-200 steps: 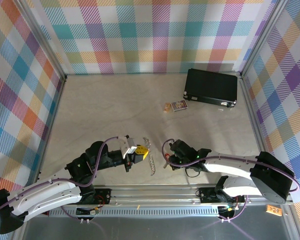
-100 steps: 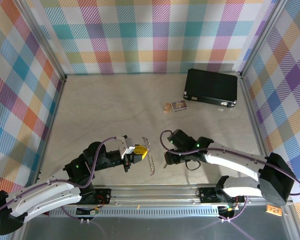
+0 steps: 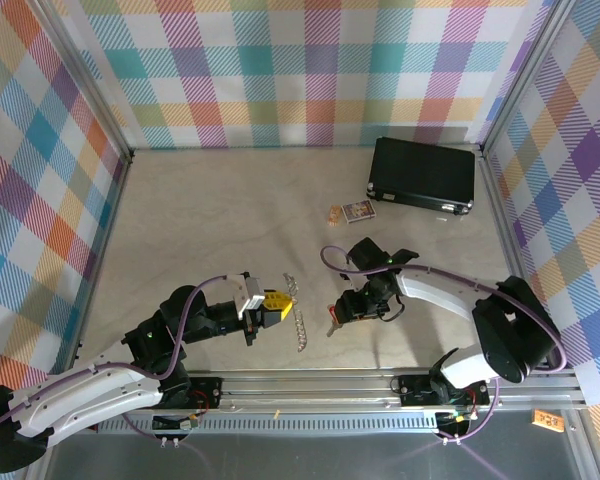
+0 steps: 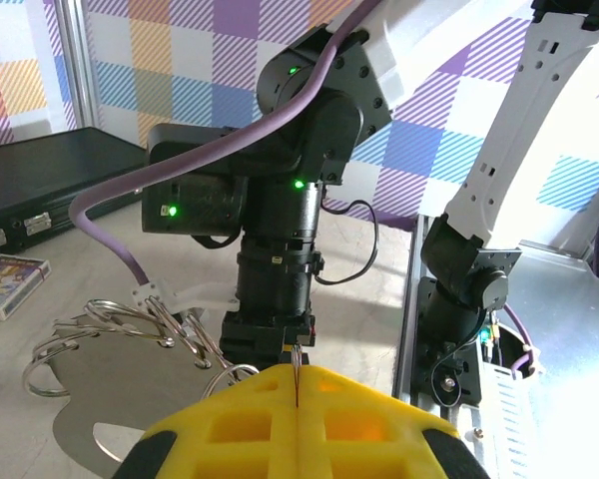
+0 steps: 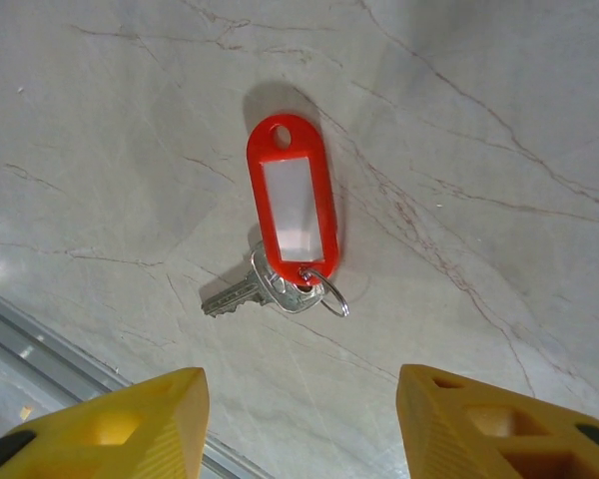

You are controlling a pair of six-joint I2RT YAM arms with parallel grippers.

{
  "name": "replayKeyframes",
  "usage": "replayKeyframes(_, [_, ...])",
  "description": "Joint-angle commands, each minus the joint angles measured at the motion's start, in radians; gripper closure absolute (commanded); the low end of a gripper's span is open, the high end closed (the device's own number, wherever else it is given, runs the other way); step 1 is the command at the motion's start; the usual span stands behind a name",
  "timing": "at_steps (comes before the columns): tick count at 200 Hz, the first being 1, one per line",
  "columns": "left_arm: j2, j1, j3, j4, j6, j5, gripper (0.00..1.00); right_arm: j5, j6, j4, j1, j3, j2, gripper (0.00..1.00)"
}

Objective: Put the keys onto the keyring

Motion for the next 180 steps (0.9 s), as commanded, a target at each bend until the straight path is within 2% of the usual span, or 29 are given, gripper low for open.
replayKeyframes(1, [-0.009,-0.011,-0.009,0.028,-0.022,0.017,1.0,-0.073,-0.055,0.016,-0.024,0.005,0.019,0.5])
replayKeyframes(70, [0.029,-0.011,0.006,0.031,-0.023,0.026,1.0,-0.107,-0.071,0.109,-0.06,-0.044,0.081,0.57])
replayKeyframes(180, [0.039,-0.011,0.0,0.046,-0.02,0.03,1.0,-0.138,-0.068,0.123,-0.074,-0.042,0.119,0.71])
